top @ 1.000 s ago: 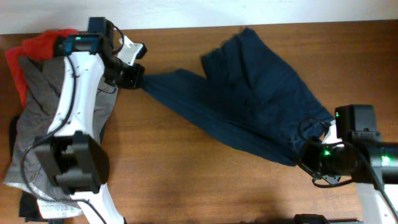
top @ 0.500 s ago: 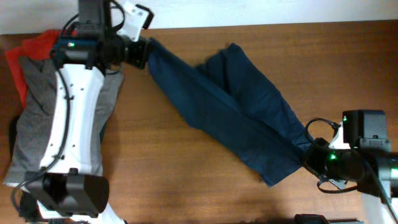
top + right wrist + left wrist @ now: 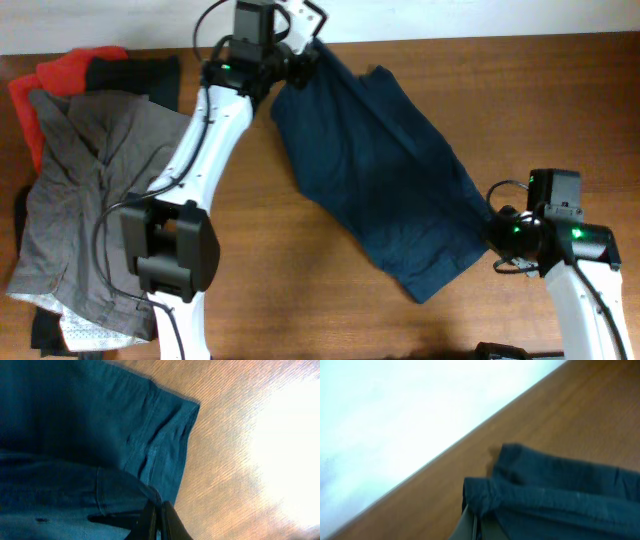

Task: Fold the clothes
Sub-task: 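Lift the shorts with both grippers and fold the left side over rightward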

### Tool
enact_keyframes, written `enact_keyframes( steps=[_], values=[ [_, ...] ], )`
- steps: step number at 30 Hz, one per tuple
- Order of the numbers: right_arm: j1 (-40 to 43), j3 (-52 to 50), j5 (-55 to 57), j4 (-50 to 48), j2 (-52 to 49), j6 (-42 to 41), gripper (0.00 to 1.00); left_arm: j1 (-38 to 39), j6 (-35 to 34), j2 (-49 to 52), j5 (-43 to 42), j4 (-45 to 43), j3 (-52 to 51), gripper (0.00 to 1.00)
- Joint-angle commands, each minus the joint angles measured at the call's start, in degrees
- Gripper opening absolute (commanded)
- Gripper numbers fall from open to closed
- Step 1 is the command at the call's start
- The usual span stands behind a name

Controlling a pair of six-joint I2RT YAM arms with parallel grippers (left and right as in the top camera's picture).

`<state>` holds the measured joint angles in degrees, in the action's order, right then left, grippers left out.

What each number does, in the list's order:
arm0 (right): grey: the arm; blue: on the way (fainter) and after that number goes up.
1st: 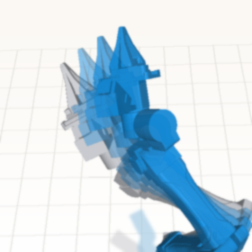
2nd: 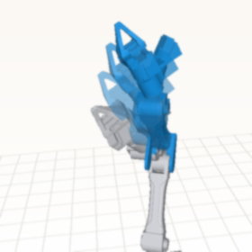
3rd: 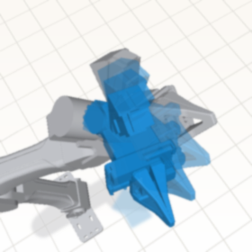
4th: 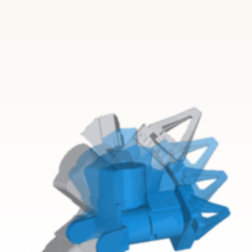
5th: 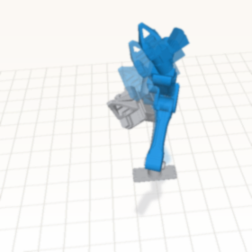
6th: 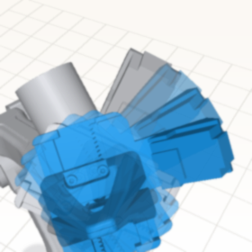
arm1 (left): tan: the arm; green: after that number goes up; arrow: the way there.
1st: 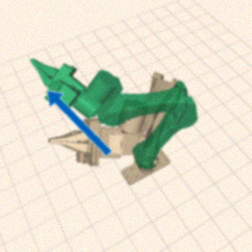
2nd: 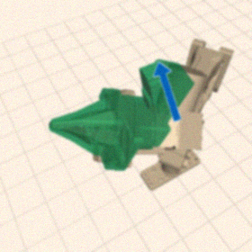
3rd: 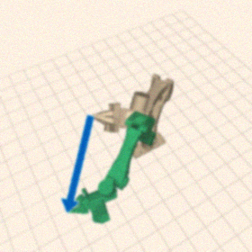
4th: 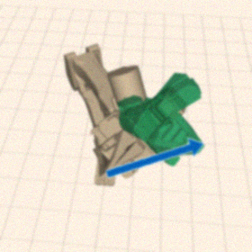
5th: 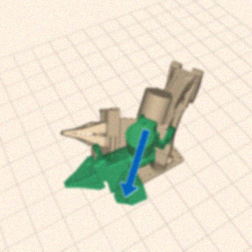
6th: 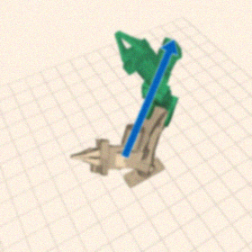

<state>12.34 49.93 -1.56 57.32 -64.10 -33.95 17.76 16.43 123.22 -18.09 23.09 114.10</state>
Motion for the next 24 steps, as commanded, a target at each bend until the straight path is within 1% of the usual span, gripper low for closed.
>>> enact_keyframes(
  steps=[1, 8, 15, 19, 24],
  values=[
    [3.67, -0.87, 5.31, -4.13, -3.69, 2.25, 0.04, 0.31, -0.79, 2.86, 4.35, -5.6, 1.22, 0.01],
    [4.61, -0.87, 7.04, -11.74, -13.53, 2.23, 0.04, 3.19, -0.76, 9.64, 4.37, -15.1, 1.22, 0.01],
    [4.61, -0.87, 7.23, -19.78, -20.79, 2.21, 0.04, 4.61, -0.76, 12.11, 4.39, -23.26, 1.22, 0.01],
    [4.61, -0.87, 7.28, -21.57, -22.01, 2.21, 0.04, 6.34, -0.79, 13.7, 4.39, -28.3, 1.22, 0.01],
    [4.61, -0.87, 8.76, -22.03, -22.16, 2.21, 0.04, 7.5, -0.79, 16.46, 4.39, -29.55, 1.22, 0.0]
  ],
)
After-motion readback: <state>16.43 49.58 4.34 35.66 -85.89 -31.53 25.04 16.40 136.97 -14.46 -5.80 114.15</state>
